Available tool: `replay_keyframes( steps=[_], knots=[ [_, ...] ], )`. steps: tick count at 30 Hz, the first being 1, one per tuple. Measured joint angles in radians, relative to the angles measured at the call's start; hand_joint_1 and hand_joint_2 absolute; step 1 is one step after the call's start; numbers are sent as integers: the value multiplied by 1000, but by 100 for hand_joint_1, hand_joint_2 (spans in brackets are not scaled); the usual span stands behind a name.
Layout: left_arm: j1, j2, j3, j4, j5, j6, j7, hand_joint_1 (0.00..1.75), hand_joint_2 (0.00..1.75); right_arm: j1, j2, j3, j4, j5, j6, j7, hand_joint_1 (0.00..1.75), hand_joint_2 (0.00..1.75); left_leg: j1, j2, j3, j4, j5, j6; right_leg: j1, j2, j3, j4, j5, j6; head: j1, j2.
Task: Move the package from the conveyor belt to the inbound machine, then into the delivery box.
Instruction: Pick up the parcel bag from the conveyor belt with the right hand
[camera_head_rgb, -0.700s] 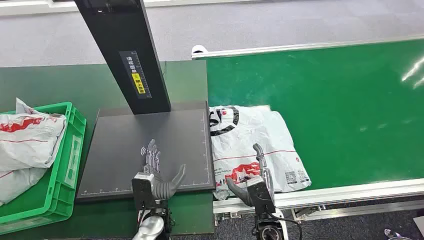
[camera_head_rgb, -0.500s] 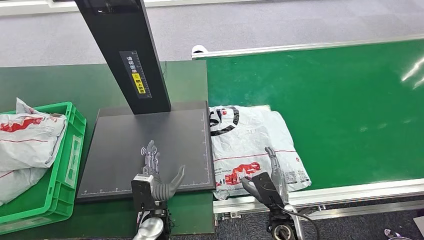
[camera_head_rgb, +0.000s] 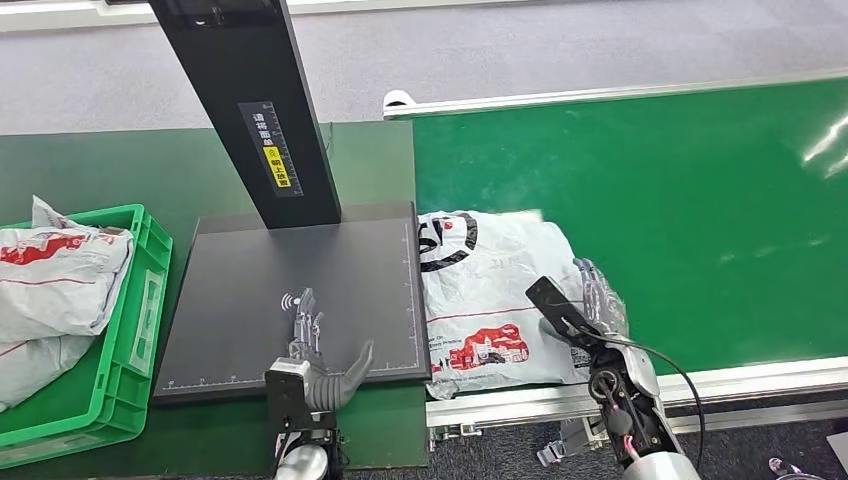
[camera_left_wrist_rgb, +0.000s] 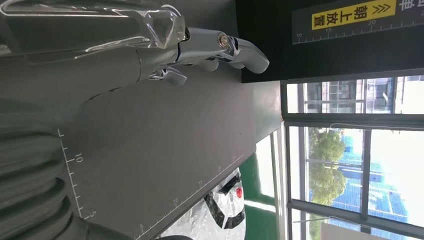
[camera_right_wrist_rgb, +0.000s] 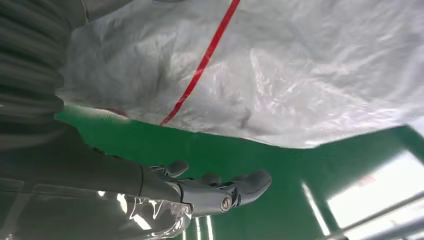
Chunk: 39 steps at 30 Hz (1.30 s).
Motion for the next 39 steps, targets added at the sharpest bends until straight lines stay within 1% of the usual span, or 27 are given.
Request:
replay_keyframes(
  steps=[1, 2, 5, 6, 13, 17, 19, 24, 31, 33, 35, 37, 39],
  knots=[
    [0, 0, -6, 1, 0, -5, 0, 0, 175, -46, -8, -6, 58, 22, 15, 32, 0, 175, 0, 0, 0, 0, 0, 0, 0, 0, 0, 0, 0, 0, 0, 0],
    [-1, 1, -13, 2, 0, -10, 0, 0, 175, -94, -15, -11, 121, 44, 30, 65, 39, 175, 0, 0, 0, 0, 0, 0, 0, 0, 0, 0, 0, 0, 0, 0],
    [-3, 1, -22, 5, 1, -14, 0, 0, 175, -131, -20, -13, 190, 57, 41, 88, 170, 175, 0, 0, 0, 0, 0, 0, 0, 0, 0, 0, 0, 0, 0, 0],
    [-3, 1, -24, 7, 1, -14, 0, 0, 175, -137, -20, -13, 205, 57, 44, 91, 175, 175, 0, 0, 0, 0, 0, 0, 0, 0, 0, 0, 0, 0, 0, 0],
    [-11, 1, -37, 19, 9, -15, 0, 0, 175, -157, -19, -15, 285, 68, 109, 114, 175, 175, 0, 0, 0, 0, 0, 0, 0, 0, 0, 0, 0, 0, 0, 0],
    [-14, 2, -39, 20, 16, -6, 0, 0, 175, -167, -11, -15, 311, 70, 127, 107, 175, 175, 0, 0, 0, 0, 0, 0, 0, 0, 0, 0, 0, 0, 0, 0],
    [-12, 5, -40, 19, 19, 6, 0, 0, 175, -168, -2, -20, 316, 49, 104, 75, 175, 175, 0, 0, 0, 0, 0, 0, 0, 0, 0, 0, 0, 0, 0, 0],
    [7, 18, -47, 3, 20, 34, 0, 0, 175, -154, 33, -62, 305, -37, 25, -47, 175, 175, 0, 0, -1, 0, 0, 0, 0, 0, 0, 0, 0, 0, 0, 0],
    [24, 28, -51, -15, 18, 40, 0, 0, 175, -140, 61, -96, 286, -65, -2, -88, 175, 175, 0, 0, -1, 0, 0, 0, 0, 0, 0, 0, 0, 0, 0, 0],
    [28, 32, -51, -25, 10, 40, 0, 0, 175, -127, 71, -105, 261, -99, -32, -133, 175, 175, 0, 0, -1, 0, 0, 0, 0, 0, 0, 0, 0, 0, 0, 0],
    [35, 38, -50, -42, -8, 32, 0, 0, 175, -96, 85, -112, 195, -143, -66, -180, 175, 175, 0, -1, -1, 0, 0, 0, 0, -1, 0, 0, 0, 0, 0, 0],
    [45, 49, -48, -77, -44, 20, 4, 0, 175, -39, 102, -111, 67, -186, -89, -203, 175, 175, 0, -1, -1, 0, 0, 0, 0, -1, 0, 0, 0, 0, 0, 0],
    [59, 67, -42, -133, -96, 14, 14, 0, 175, 35, 116, -102, -102, -216, -108, -206, 175, 175, 0, -2, -2, 0, 0, 0, 1, -1, -1, 1, 0, 0, 0, 0]
  ],
)
